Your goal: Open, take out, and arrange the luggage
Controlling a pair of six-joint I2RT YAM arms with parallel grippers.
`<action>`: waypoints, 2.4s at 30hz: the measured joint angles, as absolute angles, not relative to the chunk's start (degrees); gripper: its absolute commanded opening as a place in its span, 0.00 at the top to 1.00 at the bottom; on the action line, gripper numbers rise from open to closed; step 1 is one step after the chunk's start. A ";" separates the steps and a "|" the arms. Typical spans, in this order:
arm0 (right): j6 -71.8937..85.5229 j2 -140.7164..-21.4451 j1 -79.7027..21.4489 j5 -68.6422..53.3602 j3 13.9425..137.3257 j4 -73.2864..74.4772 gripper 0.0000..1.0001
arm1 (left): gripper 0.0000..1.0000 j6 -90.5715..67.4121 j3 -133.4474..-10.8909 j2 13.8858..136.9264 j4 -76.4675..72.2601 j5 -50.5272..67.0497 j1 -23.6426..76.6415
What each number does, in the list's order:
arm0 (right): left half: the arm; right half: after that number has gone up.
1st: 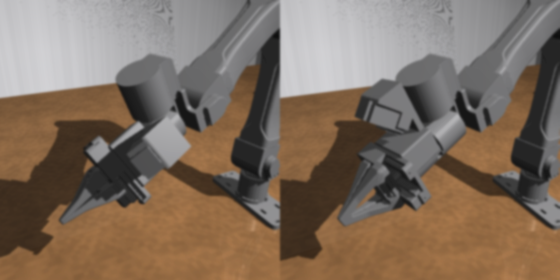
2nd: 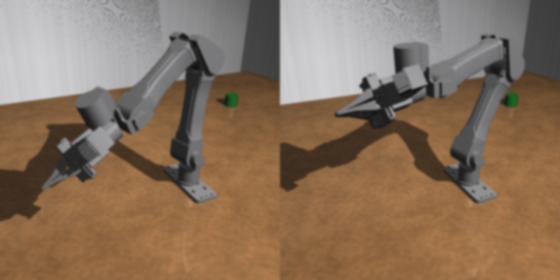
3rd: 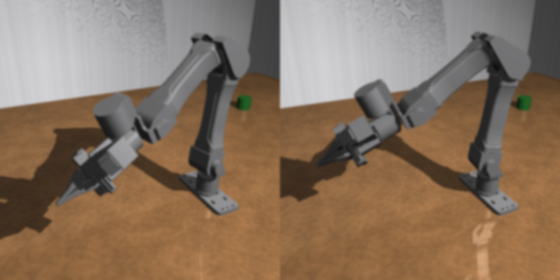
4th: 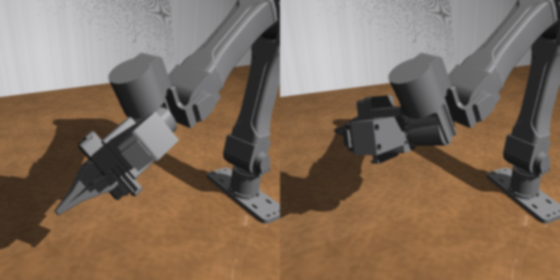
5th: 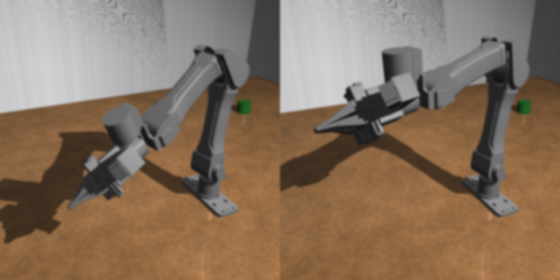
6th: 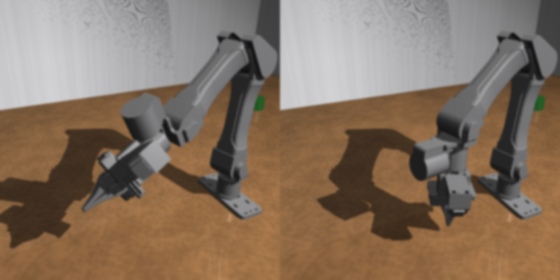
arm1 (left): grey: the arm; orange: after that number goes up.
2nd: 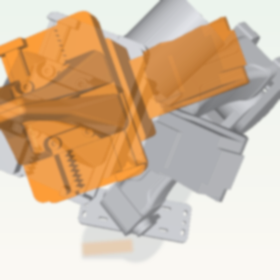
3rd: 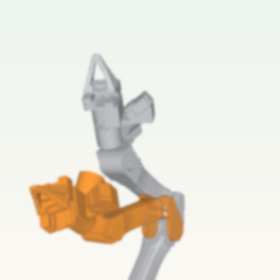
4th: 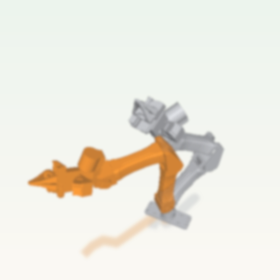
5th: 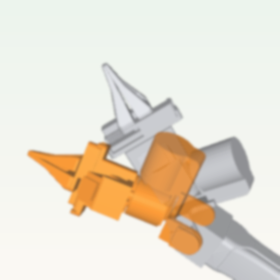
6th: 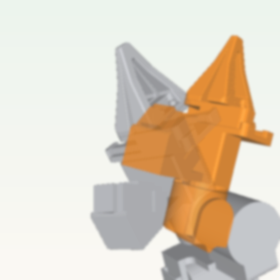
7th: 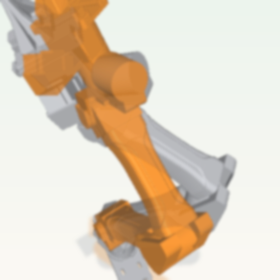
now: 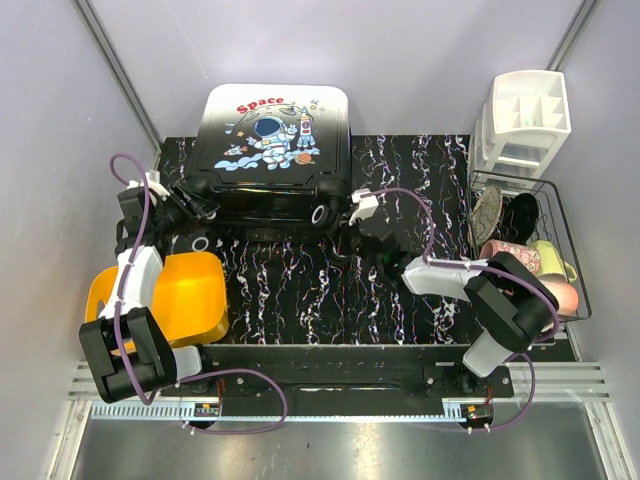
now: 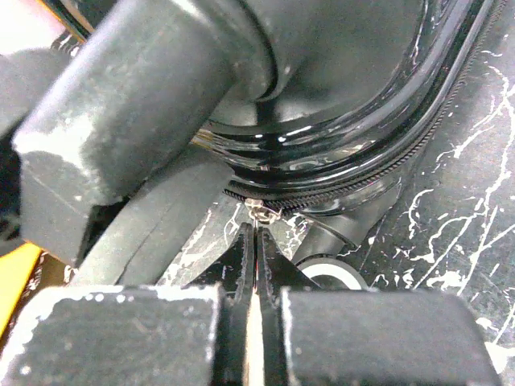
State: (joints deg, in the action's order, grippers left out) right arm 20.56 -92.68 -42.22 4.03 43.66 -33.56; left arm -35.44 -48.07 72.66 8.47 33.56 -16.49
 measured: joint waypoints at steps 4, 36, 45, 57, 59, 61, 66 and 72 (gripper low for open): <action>19.64 -93.45 -44.80 9.72 43.86 -33.71 1.00 | 1.00 -36.53 -47.20 72.31 7.03 32.49 -16.05; 8.03 -113.47 -57.69 21.32 64.62 -39.20 1.00 | 1.00 -42.94 -44.84 70.65 6.85 27.38 -7.92; 8.23 -117.43 -59.16 19.59 69.84 -39.13 1.00 | 1.00 -42.96 -44.47 70.61 6.44 27.62 -7.53; 3.16 -119.50 -58.30 7.81 69.95 -43.64 1.00 | 0.90 -37.93 -42.72 69.36 6.17 32.10 -7.42; 2.46 -120.16 -57.98 5.13 70.50 -44.29 0.99 | 0.79 -36.88 -42.72 69.25 6.79 32.99 -7.42; 1.74 -120.88 -57.82 3.01 71.11 -44.80 0.95 | 0.69 -35.90 -42.78 69.06 7.49 33.32 -7.42; 1.02 -121.01 -57.87 0.45 71.24 -44.97 0.74 | 0.62 -33.91 -43.66 68.49 10.74 33.10 -6.94; 0.64 -116.64 -58.22 -4.29 68.73 -42.68 0.38 | 0.61 -30.65 -45.15 67.70 15.77 31.92 -6.33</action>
State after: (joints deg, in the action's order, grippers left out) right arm 0.64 -116.64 -58.22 -4.29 68.73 -42.68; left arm -30.65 -45.15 67.70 15.77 31.92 -6.33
